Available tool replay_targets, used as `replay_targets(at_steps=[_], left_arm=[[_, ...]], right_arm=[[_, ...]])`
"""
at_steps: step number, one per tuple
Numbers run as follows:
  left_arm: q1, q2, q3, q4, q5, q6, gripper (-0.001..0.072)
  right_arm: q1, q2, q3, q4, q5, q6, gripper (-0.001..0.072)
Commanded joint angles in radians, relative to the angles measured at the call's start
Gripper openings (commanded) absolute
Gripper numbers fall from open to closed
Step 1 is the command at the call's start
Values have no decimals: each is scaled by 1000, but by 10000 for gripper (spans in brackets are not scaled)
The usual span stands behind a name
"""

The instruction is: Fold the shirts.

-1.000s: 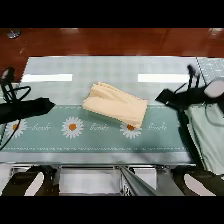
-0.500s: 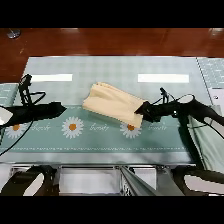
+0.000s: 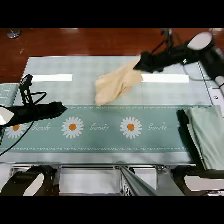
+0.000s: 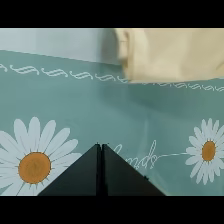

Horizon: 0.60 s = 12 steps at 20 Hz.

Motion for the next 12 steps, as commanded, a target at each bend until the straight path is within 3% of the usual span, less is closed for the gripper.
replay_targets(at_steps=[1,3,8,12], left_arm=[[-1,0,0,-1,0,0,21],[-1,0,0,-1,0,0,21],[-1,0,0,-1,0,1,21],[-1,0,0,0,26,1,22]], right_arm=[[-56,21,292,-178,134,182,18],[-141,76,309,-191,189,225,18],[-362,251,309,-447,375,355,18],[-553,375,264,-610,583,370,19]])
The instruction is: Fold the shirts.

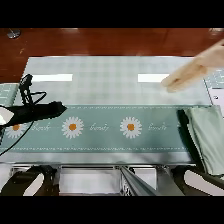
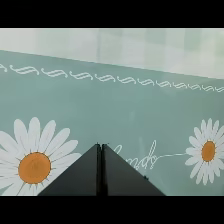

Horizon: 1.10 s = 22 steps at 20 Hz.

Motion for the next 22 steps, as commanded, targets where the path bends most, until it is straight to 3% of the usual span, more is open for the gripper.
replay_targets(at_steps=[1,6,10,11,12,13,14,17,18,20,21,22], left_arm=[[0,0,0,0,33,0,21],[0,0,0,0,75,1,21],[0,0,0,0,82,1,21],[-1,0,0,0,79,6,22],[0,-1,1,-13,79,23,21],[0,-3,8,-34,90,63,21],[0,-13,35,-37,92,114,21],[11,-97,195,-37,64,144,21],[12,-141,278,-37,54,152,21],[10,-245,472,-37,13,155,21],[5,-306,583,-37,-18,155,21],[-3,-363,684,-37,-53,154,20]], right_arm=[[-172,123,-71,-197,204,29,19],[-472,423,-560,-309,246,11,19],[-709,642,-938,-510,212,-7,24],[-748,680,-997,-518,182,7,148],[-761,692,-1019,-463,138,29,401],[-759,684,-1017,-338,78,3,587],[-758,660,-999,-211,29,-21,612],[-747,515,-861,104,-89,-19,599],[-712,458,-795,216,-130,-35,515],[-532,348,-657,382,-273,-95,260],[-386,296,-591,411,-358,-157,26],[-231,249,-538,399,-442,-197,19]])
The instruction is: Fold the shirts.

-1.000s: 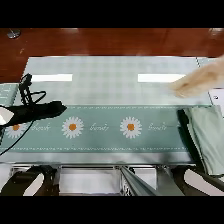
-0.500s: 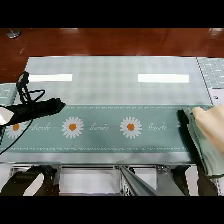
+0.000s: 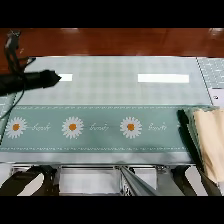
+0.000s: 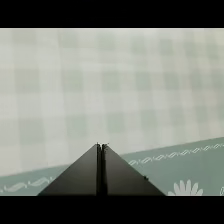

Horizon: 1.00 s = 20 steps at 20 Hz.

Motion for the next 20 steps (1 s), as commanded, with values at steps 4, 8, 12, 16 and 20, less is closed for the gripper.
replay_targets(at_steps=[4,8,12,16,20], left_arm=[[-101,-282,441,143,-155,-14,20],[-132,-350,224,291,-120,-169,20],[-118,-362,199,292,-129,-167,21],[-119,-365,207,294,-128,-168,22],[-118,-376,207,292,-128,-168,21]], right_arm=[[815,-351,248,-195,-410,-94,19],[962,-635,248,-442,-221,12,19],[961,-722,248,-460,-198,10,19],[961,-713,248,-438,-180,11,19],[960,-713,248,-439,-180,11,19]])
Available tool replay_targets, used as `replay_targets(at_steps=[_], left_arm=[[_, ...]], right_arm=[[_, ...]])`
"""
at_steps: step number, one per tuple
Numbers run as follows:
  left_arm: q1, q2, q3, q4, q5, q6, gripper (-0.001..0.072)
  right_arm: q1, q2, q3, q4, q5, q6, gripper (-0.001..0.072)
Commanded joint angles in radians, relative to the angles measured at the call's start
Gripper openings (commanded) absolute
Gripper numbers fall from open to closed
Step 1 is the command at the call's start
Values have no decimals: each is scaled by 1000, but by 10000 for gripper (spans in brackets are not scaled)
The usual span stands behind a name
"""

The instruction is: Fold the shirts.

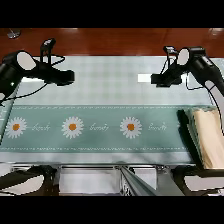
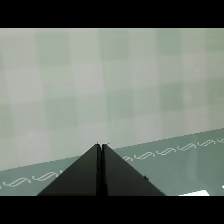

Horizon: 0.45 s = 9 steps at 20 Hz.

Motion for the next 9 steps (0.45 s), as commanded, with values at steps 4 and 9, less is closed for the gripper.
replay_targets(at_steps=[4,9], left_arm=[[0,-26,0,3,0,-4,21],[0,-44,0,3,0,-4,21]], right_arm=[[3,-5,1,-5,6,2,19],[3,-5,1,-5,6,2,19]])
